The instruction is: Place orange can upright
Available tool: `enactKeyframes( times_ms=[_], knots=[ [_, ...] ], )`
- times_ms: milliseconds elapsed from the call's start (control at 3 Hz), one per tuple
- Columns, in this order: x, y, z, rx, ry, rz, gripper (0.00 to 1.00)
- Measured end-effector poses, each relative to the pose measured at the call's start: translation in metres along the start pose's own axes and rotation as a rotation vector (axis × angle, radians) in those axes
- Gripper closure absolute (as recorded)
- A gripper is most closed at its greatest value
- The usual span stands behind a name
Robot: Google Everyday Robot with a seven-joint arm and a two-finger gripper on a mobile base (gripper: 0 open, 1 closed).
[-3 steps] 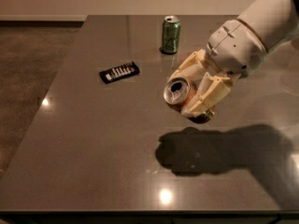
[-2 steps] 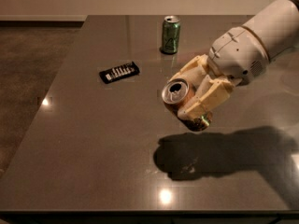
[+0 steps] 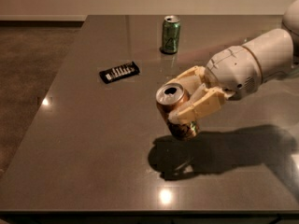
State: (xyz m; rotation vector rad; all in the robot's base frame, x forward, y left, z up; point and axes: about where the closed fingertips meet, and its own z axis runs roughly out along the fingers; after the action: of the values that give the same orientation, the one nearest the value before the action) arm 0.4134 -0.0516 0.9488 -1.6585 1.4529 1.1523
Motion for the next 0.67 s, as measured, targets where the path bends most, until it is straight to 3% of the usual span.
enactKeyframes(
  times_ms=[667],
  knots=[
    [0.0064,-0.0011,0.0174,-0.007,-0.171,0.036,1.0]
  ],
)
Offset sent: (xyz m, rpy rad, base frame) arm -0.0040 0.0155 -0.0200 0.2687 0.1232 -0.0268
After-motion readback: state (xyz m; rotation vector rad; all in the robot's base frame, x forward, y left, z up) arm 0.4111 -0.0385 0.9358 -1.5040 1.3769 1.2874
